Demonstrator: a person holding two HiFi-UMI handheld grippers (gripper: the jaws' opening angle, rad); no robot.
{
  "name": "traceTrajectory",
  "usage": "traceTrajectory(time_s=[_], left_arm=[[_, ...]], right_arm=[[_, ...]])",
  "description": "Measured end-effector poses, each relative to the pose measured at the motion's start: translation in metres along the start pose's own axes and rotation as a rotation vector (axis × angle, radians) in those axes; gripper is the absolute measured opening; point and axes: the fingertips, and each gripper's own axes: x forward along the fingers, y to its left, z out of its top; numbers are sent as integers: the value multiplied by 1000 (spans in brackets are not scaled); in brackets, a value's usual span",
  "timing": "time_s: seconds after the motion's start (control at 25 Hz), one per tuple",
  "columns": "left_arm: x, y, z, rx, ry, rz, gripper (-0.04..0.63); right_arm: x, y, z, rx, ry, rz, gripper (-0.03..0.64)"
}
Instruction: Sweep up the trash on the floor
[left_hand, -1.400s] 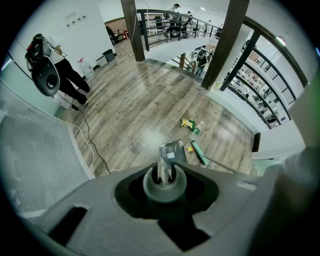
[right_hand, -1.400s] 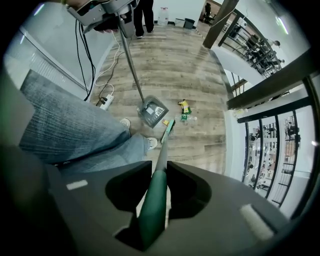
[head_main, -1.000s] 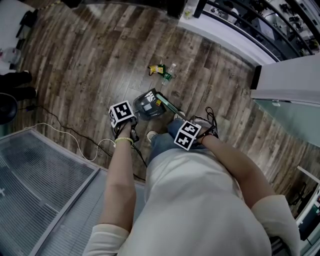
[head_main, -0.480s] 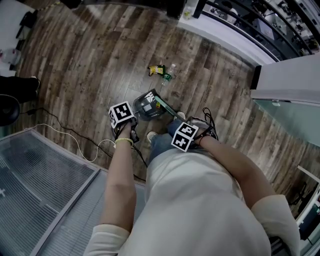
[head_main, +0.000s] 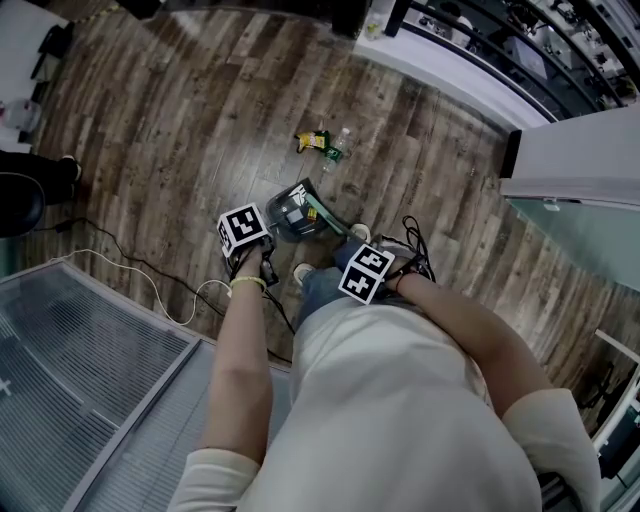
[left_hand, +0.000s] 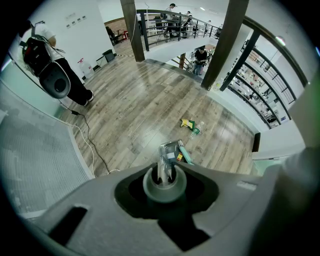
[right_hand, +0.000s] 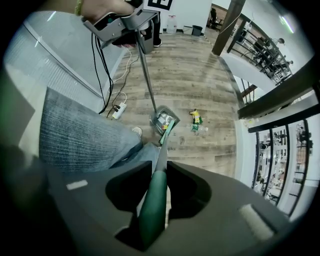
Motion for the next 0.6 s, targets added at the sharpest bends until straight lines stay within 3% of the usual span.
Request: traceTrajectory(time_s=[0.4, 0.6], left_arm=[[1, 3, -3, -1, -5, -3, 95], [0, 1, -1, -2, -3, -2, 95]], right_arm=[[-11, 21, 15, -29, -83, 85, 101], [-20, 10, 15, 26, -92, 94, 101]])
